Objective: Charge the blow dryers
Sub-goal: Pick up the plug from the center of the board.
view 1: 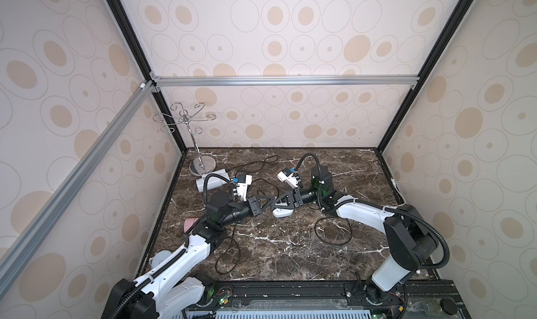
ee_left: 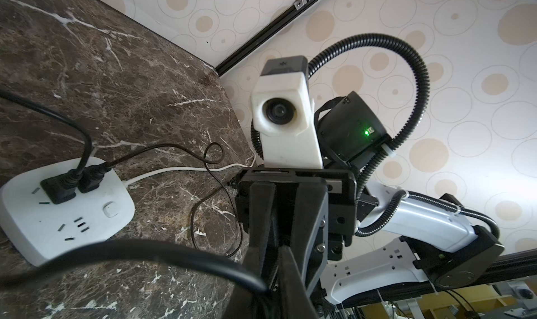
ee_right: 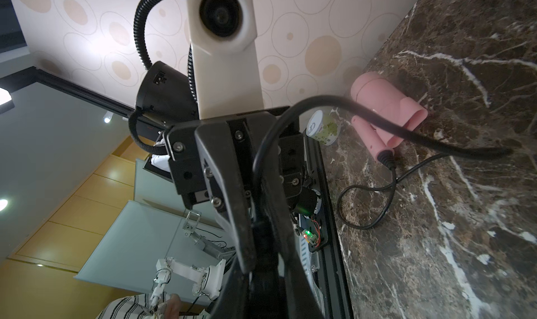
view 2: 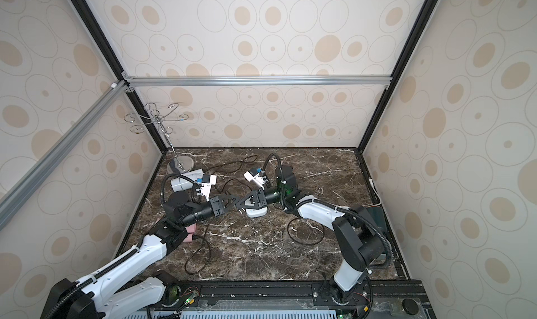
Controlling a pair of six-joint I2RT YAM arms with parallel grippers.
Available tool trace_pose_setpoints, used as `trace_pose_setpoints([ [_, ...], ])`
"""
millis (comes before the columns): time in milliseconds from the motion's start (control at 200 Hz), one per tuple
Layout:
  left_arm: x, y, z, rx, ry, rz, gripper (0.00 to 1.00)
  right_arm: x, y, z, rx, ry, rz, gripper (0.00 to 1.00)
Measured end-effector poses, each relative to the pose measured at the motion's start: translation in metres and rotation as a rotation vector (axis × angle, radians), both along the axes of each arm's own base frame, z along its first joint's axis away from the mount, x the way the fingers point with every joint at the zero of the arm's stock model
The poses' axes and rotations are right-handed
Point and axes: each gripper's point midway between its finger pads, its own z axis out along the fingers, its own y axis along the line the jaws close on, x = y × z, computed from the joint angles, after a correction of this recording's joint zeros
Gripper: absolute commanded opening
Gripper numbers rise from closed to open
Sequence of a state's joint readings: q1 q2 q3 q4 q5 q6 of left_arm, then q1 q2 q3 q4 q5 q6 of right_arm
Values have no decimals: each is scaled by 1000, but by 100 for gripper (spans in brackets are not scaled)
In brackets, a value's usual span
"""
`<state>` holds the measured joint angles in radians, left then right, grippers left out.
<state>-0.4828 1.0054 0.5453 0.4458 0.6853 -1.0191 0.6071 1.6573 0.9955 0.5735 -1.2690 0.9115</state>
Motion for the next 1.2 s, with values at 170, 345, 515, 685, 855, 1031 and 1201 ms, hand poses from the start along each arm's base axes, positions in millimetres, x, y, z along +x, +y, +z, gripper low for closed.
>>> trace_pose_setpoints([
  [170,-1,-3,-1,-3,12,-14,0,-3,0,3,10,-4,14,38],
  [345,0,-5,-6,3,30,-21,0,-6,-1,-4,2,11,17,41],
  [515,1,-6,-6,6,38,-22,0,-9,-4,-10,-10,25,19,33],
  [685,2,-6,-5,5,36,-22,0,-11,-5,-12,-14,32,18,12],
  [855,0,-7,-6,7,42,-34,23,-13,-6,-14,-22,29,20,2],
  [1031,-6,-9,-9,16,54,-67,29,-10,-8,-12,-16,29,14,0],
  [1201,-11,-11,-8,13,53,-94,17,-8,-10,-8,-5,28,13,0],
])
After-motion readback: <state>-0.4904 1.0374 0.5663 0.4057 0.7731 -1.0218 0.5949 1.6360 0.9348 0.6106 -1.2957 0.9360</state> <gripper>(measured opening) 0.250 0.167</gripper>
